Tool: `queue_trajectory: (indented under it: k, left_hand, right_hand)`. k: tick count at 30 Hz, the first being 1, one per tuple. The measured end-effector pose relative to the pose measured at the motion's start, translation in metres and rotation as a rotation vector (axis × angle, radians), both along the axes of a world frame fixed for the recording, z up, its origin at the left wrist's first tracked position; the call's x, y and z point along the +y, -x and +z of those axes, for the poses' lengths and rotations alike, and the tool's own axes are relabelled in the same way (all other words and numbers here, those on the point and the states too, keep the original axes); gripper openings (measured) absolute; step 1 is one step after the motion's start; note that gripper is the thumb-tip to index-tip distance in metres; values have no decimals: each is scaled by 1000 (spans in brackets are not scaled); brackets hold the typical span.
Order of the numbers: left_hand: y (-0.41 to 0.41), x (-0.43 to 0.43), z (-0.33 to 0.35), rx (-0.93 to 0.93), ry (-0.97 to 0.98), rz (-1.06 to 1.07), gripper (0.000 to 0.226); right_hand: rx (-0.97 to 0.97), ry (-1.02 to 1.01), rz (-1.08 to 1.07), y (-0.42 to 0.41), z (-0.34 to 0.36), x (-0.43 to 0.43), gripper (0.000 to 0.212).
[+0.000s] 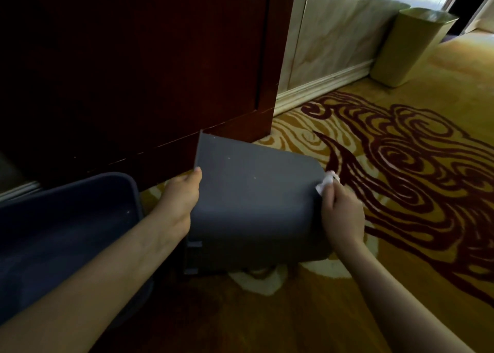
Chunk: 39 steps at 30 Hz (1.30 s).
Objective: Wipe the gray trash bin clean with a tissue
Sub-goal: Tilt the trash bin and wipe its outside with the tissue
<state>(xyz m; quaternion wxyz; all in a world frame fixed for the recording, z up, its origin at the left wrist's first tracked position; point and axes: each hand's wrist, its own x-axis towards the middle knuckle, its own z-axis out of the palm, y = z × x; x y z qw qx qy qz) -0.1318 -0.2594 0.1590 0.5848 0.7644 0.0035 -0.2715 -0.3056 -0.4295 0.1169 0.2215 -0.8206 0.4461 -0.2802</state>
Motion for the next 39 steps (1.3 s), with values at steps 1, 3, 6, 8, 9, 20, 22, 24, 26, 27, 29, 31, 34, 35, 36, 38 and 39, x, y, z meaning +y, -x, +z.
queue_trajectory:
  k: [1, 3, 6, 8, 9, 20, 22, 24, 26, 27, 29, 31, 34, 35, 36, 38, 39]
  left_hand:
    - [-3, -1, 3, 24, -22, 8, 30]
    - [-8, -3, 8, 120, -5, 47, 40]
    - [-15, -5, 17, 253, 74, 55, 29]
    - [-18, -5, 21, 287, 91, 39, 25]
    - [-20, -4, 23, 300, 85, 31, 28]
    - [-40, -12, 41, 382, 116, 24, 23]
    - [-43, -11, 45, 405, 262, 26, 25]
    - [-47, -9, 47, 389, 408, -38, 26]
    - [-48, -7, 47, 330, 429, -137, 10]
    - [-48, -6, 46, 309, 410, -172, 7]
    - [-49, -6, 42, 311, 382, -211, 11]
    - [-53, -7, 38, 330, 377, -220, 15]
    - [-59, -12, 38, 324, 369, -218, 16]
    - [-61, -14, 39, 323, 372, -215, 15]
    - [-63, -15, 40, 319, 376, -211, 14]
    - [-65, -17, 41, 305, 375, -206, 13]
    - [-67, -18, 42, 300, 373, -205, 12]
  right_hand:
    - [-48, 47, 32, -5, 10, 10, 26]
    - [-96, 142, 237, -18, 26, 44, 25]
    - [37, 308, 583, -32, 19, 97, 41]
    - [116, 353, 651, -35, 10, 102, 45]
    - [124, 354, 639, -34, 7, 95, 45]
    - [85, 313, 233, -7, 13, -8, 37]
    - [55, 275, 339, -18, 21, -2, 38]
    - [75, 290, 524, -31, 26, 8, 41]
    - [73, 295, 606, -40, 27, 10, 40]
    - [63, 280, 607, -42, 29, 8, 40]
    - [63, 272, 577, -38, 28, -5, 42]
    - [86, 279, 484, -27, 24, -22, 41]
    - [74, 262, 317, -8, 18, -49, 38]
    - [54, 248, 282, -4, 16, -56, 36]
    - [21, 216, 248, 0, 13, -60, 34]
    - [-69, 94, 145, 4, 8, -63, 27]
    - [-112, 40, 76, 5, 6, -61, 24]
